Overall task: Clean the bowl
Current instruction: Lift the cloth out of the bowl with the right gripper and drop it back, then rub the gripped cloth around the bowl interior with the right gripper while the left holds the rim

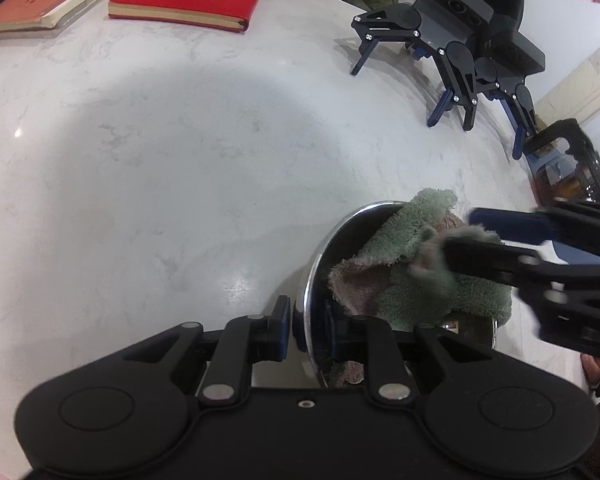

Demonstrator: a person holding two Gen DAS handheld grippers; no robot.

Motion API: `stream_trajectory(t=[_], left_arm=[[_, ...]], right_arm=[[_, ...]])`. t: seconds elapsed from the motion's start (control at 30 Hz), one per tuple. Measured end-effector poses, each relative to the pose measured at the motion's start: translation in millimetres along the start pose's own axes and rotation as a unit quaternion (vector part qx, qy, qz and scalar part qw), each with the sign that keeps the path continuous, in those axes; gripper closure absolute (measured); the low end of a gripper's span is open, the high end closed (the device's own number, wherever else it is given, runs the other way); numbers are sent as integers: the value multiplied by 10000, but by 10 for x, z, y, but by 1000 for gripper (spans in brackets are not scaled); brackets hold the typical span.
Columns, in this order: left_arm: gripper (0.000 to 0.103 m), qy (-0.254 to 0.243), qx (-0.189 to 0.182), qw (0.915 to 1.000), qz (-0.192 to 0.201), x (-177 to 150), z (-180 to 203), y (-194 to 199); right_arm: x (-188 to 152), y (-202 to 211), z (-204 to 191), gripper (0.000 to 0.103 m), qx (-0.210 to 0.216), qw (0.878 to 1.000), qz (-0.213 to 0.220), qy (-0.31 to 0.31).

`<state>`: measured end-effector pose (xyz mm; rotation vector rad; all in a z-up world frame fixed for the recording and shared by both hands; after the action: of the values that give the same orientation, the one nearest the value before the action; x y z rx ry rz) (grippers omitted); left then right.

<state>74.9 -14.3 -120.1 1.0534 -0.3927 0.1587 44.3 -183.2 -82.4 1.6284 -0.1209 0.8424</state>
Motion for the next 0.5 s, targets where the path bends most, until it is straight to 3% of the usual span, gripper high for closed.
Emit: stream_trajectory(t=[0.2, 0.5], left_arm=[[86, -7, 138, 9999, 58, -17, 44, -8], [85, 254, 245, 9990, 281, -31, 41, 5]], right_arm=[[25, -131, -33, 76, 149, 9995, -113, 244], [-285, 14, 174, 82, 305, 9977, -366, -483]])
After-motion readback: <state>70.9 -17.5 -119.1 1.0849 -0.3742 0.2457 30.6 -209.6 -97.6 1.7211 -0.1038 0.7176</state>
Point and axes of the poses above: each gripper's, at about its wrist camera, not at the fingertips, and y roughly against the way its jaws point, z to its right, x to its top, the point moved 2 cm from there along -y, roughly the way its jaws point, and after that the axes turned 8 degrees about -x, right-handed, at the moved point
